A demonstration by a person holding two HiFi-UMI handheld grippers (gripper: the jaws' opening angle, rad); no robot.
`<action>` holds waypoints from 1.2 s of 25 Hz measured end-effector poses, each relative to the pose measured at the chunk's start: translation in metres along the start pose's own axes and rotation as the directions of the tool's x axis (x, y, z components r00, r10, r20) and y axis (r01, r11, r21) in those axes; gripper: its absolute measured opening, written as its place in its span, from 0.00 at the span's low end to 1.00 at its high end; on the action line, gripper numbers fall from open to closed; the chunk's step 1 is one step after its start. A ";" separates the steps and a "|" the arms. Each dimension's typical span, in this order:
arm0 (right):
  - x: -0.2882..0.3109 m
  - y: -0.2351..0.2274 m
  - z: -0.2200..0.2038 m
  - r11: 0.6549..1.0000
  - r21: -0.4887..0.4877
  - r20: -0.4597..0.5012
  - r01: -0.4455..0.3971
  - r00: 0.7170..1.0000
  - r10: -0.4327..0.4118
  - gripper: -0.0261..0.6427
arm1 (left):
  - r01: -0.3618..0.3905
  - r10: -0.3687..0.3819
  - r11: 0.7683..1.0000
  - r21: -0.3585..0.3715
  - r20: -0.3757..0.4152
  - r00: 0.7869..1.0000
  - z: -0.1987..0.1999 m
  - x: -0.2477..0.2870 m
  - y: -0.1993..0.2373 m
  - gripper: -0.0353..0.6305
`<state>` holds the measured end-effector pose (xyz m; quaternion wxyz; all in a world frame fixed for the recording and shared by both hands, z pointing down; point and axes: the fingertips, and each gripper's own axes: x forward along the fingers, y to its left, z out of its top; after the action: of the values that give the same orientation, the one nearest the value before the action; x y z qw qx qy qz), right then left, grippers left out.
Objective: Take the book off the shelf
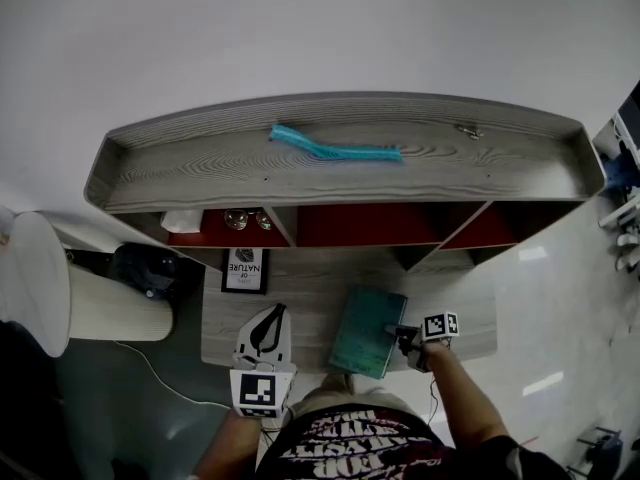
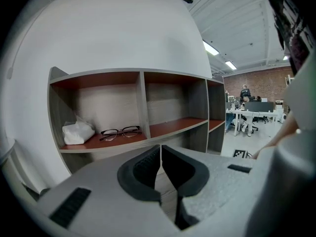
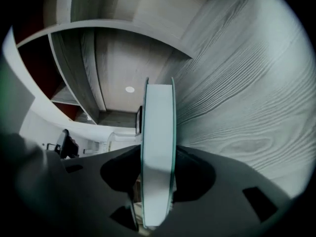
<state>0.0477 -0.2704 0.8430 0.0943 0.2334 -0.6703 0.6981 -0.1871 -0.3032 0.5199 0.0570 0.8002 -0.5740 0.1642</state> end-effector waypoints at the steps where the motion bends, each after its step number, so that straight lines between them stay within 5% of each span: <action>1: 0.001 -0.007 0.000 0.999 -0.015 -0.006 0.040 0.999 -0.040 0.31 | 0.005 -0.005 1.000 0.002 -0.003 1.000 -0.001 0.003 -0.001 0.08; 5: -0.002 -0.027 0.004 0.972 -0.082 0.037 0.219 0.975 -0.217 0.39 | 0.030 -0.030 1.000 0.009 -0.008 1.000 -0.001 0.010 -0.011 0.08; 8: -0.012 -0.036 0.004 0.899 -0.203 0.095 0.389 0.921 -0.377 0.45 | 0.044 -0.044 0.999 0.013 -0.003 0.999 0.003 0.012 -0.020 0.08; 10: -0.017 -0.032 0.005 0.864 -0.289 0.130 0.413 0.911 -0.392 0.47 | 0.051 -0.051 0.999 0.010 0.000 0.999 0.008 0.012 -0.027 0.08; 15: -0.043 0.014 0.008 0.831 -0.411 0.223 0.375 0.925 -0.307 0.47 | 0.081 -0.080 0.996 -0.048 0.029 0.996 0.017 0.007 -0.045 0.08; 18: -0.068 0.048 0.011 0.795 -0.488 0.294 0.360 0.926 -0.239 0.36 | 0.097 -0.094 0.993 -0.069 0.055 0.994 0.025 0.002 -0.058 0.08; 23: -0.120 0.108 0.013 0.651 -0.631 0.443 0.421 0.885 -0.142 0.05 | 0.088 -0.081 0.992 -0.092 0.080 0.993 0.033 -0.013 -0.076 0.08; 27: -0.160 0.159 0.009 0.524 -0.709 0.521 0.472 0.851 -0.062 0.04 | 0.087 -0.073 0.987 -0.135 0.103 0.992 0.042 -0.029 -0.087 0.08; 30: -0.190 0.203 0.000 0.462 -0.748 0.544 0.476 0.839 0.017 0.04 | 0.080 -0.063 0.988 -0.133 0.128 0.990 0.050 -0.043 -0.096 0.08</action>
<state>0.1233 -0.2527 0.5762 0.1263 0.4103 -0.8877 0.1662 -0.0994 -0.2464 0.4682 0.0824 0.8230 -0.5574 0.0720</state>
